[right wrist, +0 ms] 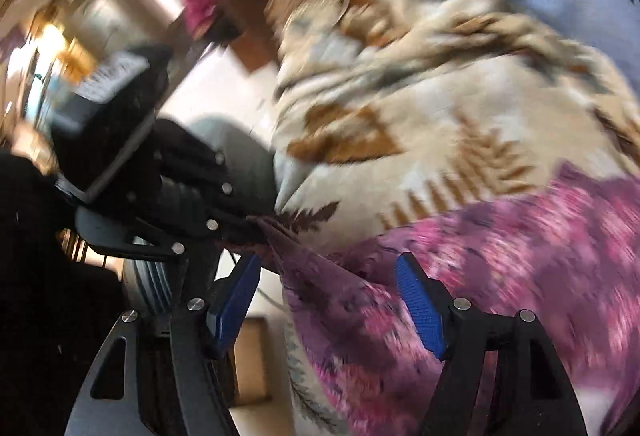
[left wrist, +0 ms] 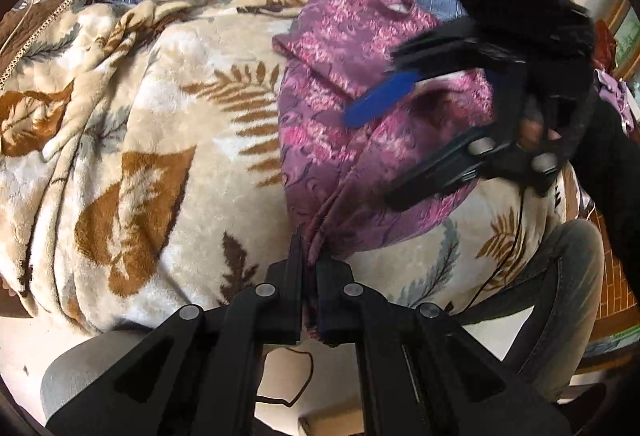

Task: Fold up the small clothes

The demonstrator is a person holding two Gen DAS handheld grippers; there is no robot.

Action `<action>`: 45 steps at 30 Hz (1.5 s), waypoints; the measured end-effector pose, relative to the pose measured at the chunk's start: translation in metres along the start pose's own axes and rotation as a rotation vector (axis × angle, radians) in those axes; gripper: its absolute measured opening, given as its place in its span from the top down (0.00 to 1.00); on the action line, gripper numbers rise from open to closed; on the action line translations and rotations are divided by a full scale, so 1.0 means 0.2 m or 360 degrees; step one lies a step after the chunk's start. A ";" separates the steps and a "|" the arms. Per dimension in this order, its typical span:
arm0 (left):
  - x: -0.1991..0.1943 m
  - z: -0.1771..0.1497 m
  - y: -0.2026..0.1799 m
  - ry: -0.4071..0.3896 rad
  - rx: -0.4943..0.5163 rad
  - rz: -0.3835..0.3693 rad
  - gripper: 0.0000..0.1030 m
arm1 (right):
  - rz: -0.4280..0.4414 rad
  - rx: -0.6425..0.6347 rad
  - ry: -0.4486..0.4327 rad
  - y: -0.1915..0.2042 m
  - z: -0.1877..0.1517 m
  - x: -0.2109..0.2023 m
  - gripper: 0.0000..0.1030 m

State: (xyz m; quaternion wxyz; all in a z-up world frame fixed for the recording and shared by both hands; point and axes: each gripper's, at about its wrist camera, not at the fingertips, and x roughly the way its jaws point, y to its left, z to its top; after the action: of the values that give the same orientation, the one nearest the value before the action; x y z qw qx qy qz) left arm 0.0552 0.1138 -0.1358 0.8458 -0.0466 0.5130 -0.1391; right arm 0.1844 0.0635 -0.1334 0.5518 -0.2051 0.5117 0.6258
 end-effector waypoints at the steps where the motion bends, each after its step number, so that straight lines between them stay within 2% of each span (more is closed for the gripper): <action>1: 0.00 0.00 0.01 0.0007 -0.0010 0.0001 0.97 | 0.0107 0.0004 0.0044 -0.03 0.01 0.06 0.29; 2: 0.01 0.00 0.02 0.0017 -0.0020 -0.0001 0.97 | 0.0175 0.0025 0.0100 -0.06 0.00 0.11 0.32; 4: 0.03 0.01 0.04 0.0036 -0.0048 -0.0005 0.97 | 0.0218 0.0111 0.0194 -0.15 -0.04 0.19 0.35; 5: 0.04 0.01 0.06 0.0058 -0.0069 -0.0010 0.97 | 0.0239 0.0166 0.0231 -0.20 -0.08 0.21 0.48; 6: 0.05 0.01 0.07 0.0074 -0.0076 -0.0015 0.97 | 0.0242 0.0192 0.0239 -0.23 -0.11 0.21 0.68; 8: 0.07 0.02 0.06 0.0091 -0.0068 0.0004 0.97 | 0.0267 0.0235 0.0163 -0.26 -0.17 0.14 0.85; 10: 0.08 0.03 0.05 0.0098 -0.0057 0.0004 0.97 | 0.0208 0.0192 0.0135 -0.20 -0.22 0.08 0.93; 11: 0.08 0.04 0.05 0.0098 -0.0056 -0.0004 0.97 | 0.0155 0.0174 0.0115 -0.18 -0.22 0.06 0.94; 14: 0.03 0.11 0.03 0.0021 -0.0019 0.0003 0.97 | -0.0065 0.0137 -0.0080 -0.07 -0.26 -0.11 0.94; 17: -0.05 0.28 -0.01 -0.0094 0.0045 -0.0001 0.97 | -0.0301 0.0257 -0.0332 -0.07 -0.30 -0.30 0.94; 21: -0.08 0.67 -0.14 -0.0200 0.0210 0.0003 0.97 | -0.0486 0.0510 -0.0614 -0.18 -0.37 -0.57 0.94; 23: -0.05 0.90 -0.22 -0.0260 0.0321 0.0040 0.97 | -0.0549 0.0632 -0.0761 -0.28 -0.40 -0.73 0.94; 24: 0.00 1.07 -0.25 -0.0279 0.0358 0.0030 0.97 | -0.0582 0.0734 -0.0828 -0.36 -0.41 -0.81 0.94; 25: 0.05 1.18 -0.26 -0.0276 0.0365 0.0011 0.97 | -0.0610 0.0825 -0.0858 -0.45 -0.42 -0.87 0.94; 28: 0.28 1.45 -0.28 -0.0236 0.0380 0.0063 0.97 | -0.0640 0.1052 -0.0920 -0.72 -0.41 -0.96 0.94; 31: 0.52 1.61 -0.24 -0.0155 0.0345 0.0112 0.97 | -0.0622 0.1235 -0.0838 -1.03 -0.38 -0.91 0.93; 34: 0.74 1.65 -0.11 -0.0083 0.0179 0.0091 0.97 | -0.0605 0.1296 -0.0732 -1.22 -0.35 -0.81 0.89; 36: 0.89 1.62 -0.04 -0.0004 0.0096 0.0068 0.95 | -0.0577 0.1342 -0.0634 -1.32 -0.34 -0.74 0.80; 37: 0.95 1.60 -0.03 0.0037 0.0086 0.0063 0.93 | -0.0574 0.1375 -0.0578 -1.33 -0.35 -0.72 0.80; 38: 1.00 1.56 -0.02 0.0055 0.0087 0.0088 0.92 | -0.0571 0.1388 -0.0582 -1.32 -0.38 -0.75 0.80; 40: 1.02 1.51 -0.04 0.0009 0.0131 0.0129 0.89 | -0.0624 0.1376 -0.0690 -1.22 -0.47 -0.88 0.78; 41: 1.02 1.50 -0.06 0.0028 0.0196 0.0177 0.87 | -0.0665 0.1375 -0.0726 -1.15 -0.53 -0.95 0.64; 42: 1.01 1.50 -0.08 0.0045 0.0234 0.0209 0.85 | -0.0713 0.1371 -0.0773 -1.05 -0.61 -1.01 0.54; 43: 0.99 1.50 -0.08 0.0036 0.0232 0.0216 0.83 | -0.0762 0.1363 -0.0829 -0.96 -0.71 -1.07 0.41; 45: 0.91 1.48 -0.07 -0.0019 0.0161 0.0154 0.64 | -0.0832 0.1387 -0.0868 -0.86 -0.88 -1.14 0.39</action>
State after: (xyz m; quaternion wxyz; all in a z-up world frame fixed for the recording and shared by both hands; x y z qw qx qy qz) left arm 0.3931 0.0300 -0.1499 0.8558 0.0203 0.5019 -0.1235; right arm 0.3543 -0.2214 -0.0870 0.8337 0.0902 0.4938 0.2303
